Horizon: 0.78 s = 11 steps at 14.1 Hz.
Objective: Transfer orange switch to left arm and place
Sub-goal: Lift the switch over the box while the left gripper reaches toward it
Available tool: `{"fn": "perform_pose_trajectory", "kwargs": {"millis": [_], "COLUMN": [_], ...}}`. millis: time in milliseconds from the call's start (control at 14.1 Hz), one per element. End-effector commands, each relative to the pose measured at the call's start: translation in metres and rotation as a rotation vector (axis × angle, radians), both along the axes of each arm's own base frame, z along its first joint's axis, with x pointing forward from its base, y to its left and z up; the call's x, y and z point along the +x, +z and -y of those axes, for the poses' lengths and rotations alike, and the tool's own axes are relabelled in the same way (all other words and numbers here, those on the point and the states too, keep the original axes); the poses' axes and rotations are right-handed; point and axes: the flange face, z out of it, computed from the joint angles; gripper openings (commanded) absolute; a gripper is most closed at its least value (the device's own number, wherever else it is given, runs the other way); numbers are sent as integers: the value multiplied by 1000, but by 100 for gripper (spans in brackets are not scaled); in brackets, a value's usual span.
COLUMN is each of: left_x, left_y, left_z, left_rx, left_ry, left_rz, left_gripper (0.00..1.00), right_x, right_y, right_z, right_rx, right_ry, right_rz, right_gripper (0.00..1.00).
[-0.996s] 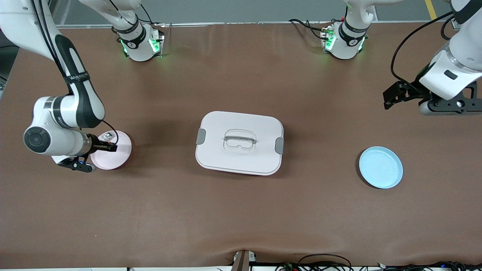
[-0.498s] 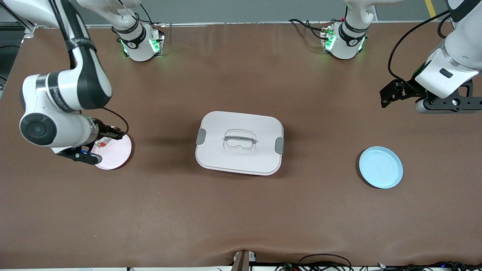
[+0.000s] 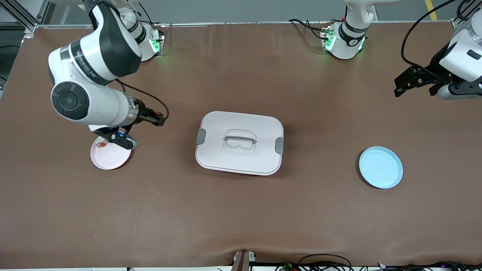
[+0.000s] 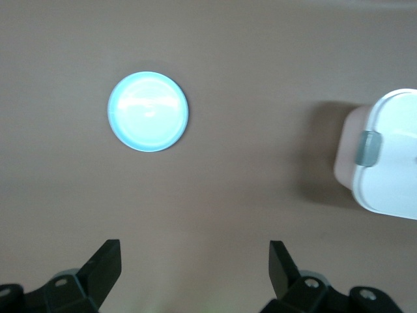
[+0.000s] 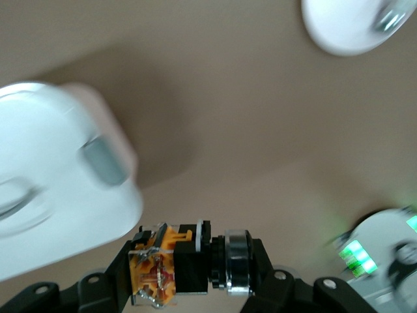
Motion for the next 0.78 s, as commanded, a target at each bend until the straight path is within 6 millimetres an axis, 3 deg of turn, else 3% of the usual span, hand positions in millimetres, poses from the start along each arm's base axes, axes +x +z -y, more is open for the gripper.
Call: {"fn": "perform_pose_trajectory", "kwargs": {"millis": [0,142,356,569,712], "left_x": [-2,-1,9,14,18], "left_y": [-9,-18,-35,-58,-72], "left_z": [36,55,75,85,110], "left_rx": [-34,-66,-212,-237,-299], "left_ry": [-20,-1,1,7,-9], "left_rz": [-16,-39,-58,-38,-49], "left_gripper": [100,100,100,100,100], "right_x": [6,4,-3,-17,-24], "right_y": [22,30,38,36,30], "right_z": [-24,-49,-104,-159,-186], "right_rx": [148,253,350,378,401], "right_ry": [-120,-182,-304,-418,-478], "right_rz": [-8,-15,2,24,24], "right_gripper": [19,18,18,18,18]}}
